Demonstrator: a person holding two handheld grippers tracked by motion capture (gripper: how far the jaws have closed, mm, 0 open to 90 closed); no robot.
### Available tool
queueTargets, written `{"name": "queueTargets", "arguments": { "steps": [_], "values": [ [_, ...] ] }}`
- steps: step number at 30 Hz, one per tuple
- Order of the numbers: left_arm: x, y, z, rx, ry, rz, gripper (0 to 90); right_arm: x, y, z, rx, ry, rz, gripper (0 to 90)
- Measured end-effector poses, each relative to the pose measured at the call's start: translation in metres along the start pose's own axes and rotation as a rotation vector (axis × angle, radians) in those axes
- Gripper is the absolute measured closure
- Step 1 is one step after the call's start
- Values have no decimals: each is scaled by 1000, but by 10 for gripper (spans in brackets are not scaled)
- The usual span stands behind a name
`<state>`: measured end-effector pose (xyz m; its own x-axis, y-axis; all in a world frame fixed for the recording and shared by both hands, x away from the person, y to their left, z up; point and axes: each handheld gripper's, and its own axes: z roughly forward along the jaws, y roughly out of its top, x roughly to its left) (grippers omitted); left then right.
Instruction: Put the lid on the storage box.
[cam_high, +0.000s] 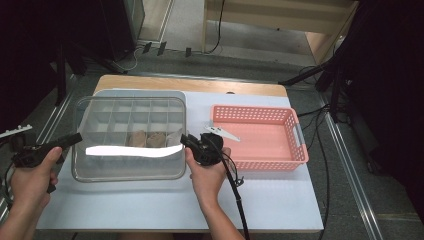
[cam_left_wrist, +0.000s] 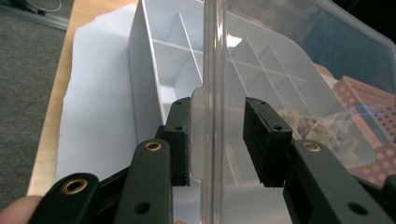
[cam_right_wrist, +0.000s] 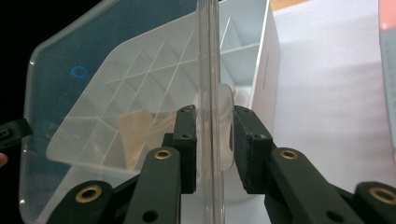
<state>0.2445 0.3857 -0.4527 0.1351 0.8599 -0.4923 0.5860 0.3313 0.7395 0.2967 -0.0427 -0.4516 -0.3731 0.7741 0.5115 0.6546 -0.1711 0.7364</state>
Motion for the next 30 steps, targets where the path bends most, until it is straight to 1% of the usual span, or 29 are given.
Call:
{"name": "queueTargets", "arguments": {
  "steps": [2, 7, 9, 14, 15, 18, 22, 25, 28, 30],
  "values": [
    [1, 6, 4, 2, 3, 0, 646, 0, 6, 4, 5, -8, -6, 728],
    [1, 21, 14, 11, 9, 6, 646, -1, 19, 17, 6, -21, 6, 723],
    [1, 27, 18, 14, 14, 7, 645, -1, 23, 19, 7, -27, 12, 721],
    [1, 38, 24, 23, 12, 14, 646, -1, 34, 26, 10, -39, 9, 717],
    [1, 41, 25, 20, 11, 9, 646, -1, 36, 27, 8, -42, 13, 716],
    [0, 48, 30, 25, 13, 12, 646, 0, 43, 31, 10, -53, 10, 712],
    [1, 57, 37, 34, 20, 13, 646, -2, 48, 39, 9, -64, 13, 706],
    [2, 62, 39, 35, 21, 12, 647, -3, 51, 43, 19, -68, 35, 703],
    [4, 67, 42, 38, 22, 7, 646, -3, 55, 47, 15, -67, 29, 703],
    [6, 70, 46, 48, 21, -1, 646, -2, 58, 49, 21, -74, 35, 703]
  ]
}}
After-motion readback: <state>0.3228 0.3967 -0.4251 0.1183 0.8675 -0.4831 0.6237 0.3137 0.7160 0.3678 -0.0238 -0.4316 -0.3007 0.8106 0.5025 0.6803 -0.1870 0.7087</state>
